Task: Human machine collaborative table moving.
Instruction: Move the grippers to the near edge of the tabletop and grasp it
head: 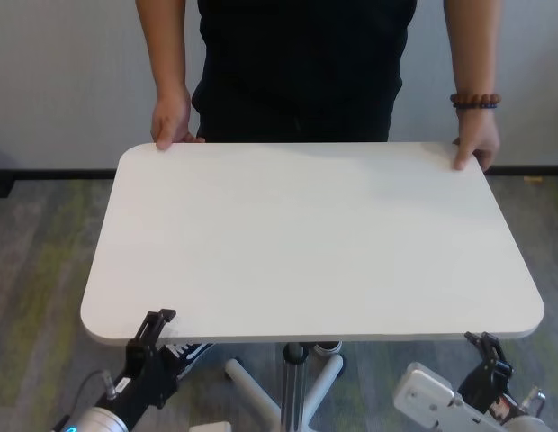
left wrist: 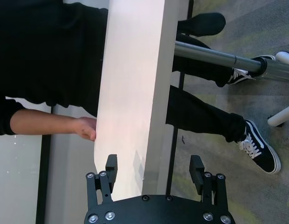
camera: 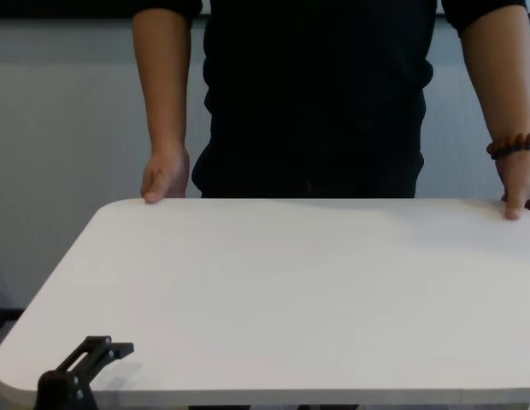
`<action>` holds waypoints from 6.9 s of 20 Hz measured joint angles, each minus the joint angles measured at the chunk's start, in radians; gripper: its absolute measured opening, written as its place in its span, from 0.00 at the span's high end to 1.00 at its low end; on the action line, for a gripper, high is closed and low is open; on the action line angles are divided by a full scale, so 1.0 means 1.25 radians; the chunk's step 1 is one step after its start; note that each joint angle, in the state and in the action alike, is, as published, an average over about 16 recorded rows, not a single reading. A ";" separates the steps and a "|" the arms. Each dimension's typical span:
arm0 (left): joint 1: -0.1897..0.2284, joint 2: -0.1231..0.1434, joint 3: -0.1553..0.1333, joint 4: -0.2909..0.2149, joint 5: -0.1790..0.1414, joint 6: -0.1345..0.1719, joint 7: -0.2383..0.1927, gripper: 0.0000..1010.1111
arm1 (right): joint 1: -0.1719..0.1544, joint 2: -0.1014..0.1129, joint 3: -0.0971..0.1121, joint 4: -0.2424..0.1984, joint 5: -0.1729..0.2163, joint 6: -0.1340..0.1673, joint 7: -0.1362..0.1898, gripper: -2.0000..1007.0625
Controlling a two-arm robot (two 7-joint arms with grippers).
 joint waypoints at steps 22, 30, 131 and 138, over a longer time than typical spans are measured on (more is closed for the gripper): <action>-0.034 -0.052 -0.034 0.085 0.022 -0.026 0.013 0.01 | 0.132 -0.021 -0.018 0.154 -0.071 -0.105 0.102 0.00; -0.061 -0.074 -0.033 0.124 0.029 -0.029 0.018 0.01 | 0.154 -0.036 -0.012 0.186 -0.089 -0.120 0.117 0.00; -0.072 -0.034 0.016 -0.017 0.094 0.071 -0.173 0.01 | 0.193 -0.148 0.079 0.290 -0.303 -0.197 0.213 0.00; -0.070 -0.040 0.015 -0.006 0.092 0.071 -0.163 0.01 | 0.189 -0.155 0.089 0.293 -0.307 -0.209 0.221 0.00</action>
